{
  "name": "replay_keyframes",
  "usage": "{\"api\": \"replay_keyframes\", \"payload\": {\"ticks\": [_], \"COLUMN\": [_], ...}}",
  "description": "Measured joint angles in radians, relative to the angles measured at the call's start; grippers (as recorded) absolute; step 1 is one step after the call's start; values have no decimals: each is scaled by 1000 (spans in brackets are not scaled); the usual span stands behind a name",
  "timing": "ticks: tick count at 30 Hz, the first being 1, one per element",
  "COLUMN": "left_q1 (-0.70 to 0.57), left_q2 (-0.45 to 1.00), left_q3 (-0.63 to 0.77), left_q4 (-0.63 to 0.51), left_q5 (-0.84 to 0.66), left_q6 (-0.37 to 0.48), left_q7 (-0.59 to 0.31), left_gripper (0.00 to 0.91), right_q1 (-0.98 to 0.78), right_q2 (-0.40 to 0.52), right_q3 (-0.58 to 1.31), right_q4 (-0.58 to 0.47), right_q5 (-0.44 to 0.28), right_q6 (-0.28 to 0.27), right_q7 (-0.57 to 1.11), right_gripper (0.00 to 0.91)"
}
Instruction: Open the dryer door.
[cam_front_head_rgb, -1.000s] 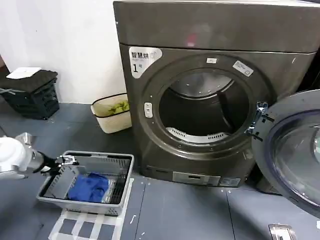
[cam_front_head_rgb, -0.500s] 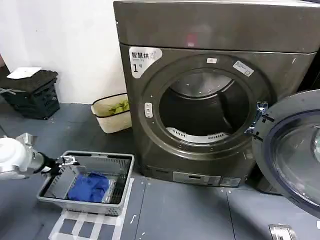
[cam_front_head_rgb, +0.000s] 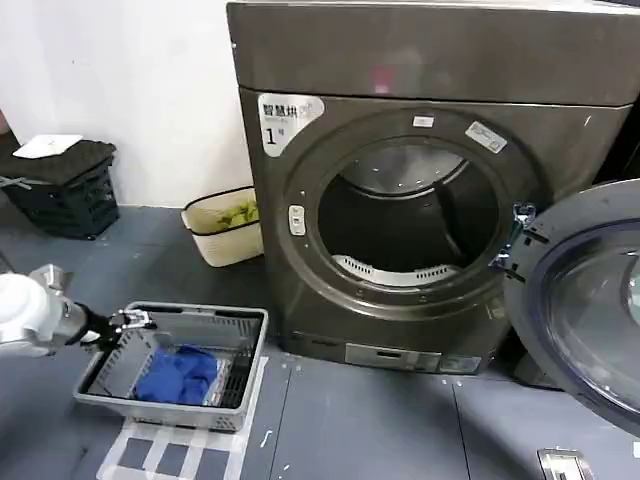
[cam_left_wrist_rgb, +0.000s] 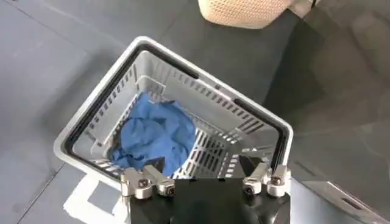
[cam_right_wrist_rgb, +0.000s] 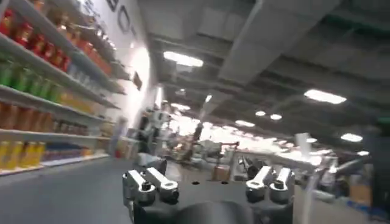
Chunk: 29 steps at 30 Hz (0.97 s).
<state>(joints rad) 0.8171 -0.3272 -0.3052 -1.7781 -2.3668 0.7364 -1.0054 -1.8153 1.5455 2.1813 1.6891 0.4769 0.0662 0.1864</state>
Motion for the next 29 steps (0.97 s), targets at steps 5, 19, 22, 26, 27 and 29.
{"api": "replay_keyframes", "payload": {"ticks": [5,19,22,26,27,29], "left_q1": [-2,-7,-5,-6,-6,-6], "left_q2": [1,0,-1,-3,-3,-3], "left_q3": [0,2,2,2,2,2], "left_q4": [5,4,6,8,8,9], "left_q5": [1,6,7,11,12,14], "left_q6": [0,0,0,0,0,0], "left_q7": [1,2,2,2,3,3], "left_gripper": [907,907,907,907,907,907], "right_q1": [-23,-30,-30,-31,-31,-31], "right_q2": [11,8,9,9,9,9], "right_q3": [25,44,44,44,44,44], "right_q4": [-38,-77,-78,-80,-80,-80], "right_q5": [-3,4,4,4,4,4], "right_q6": [48,51,54,54,54,54], "right_q7": [-18,-35,-39,-40,-40,-42], "right_gripper": [907,907,907,907,907,907]}}
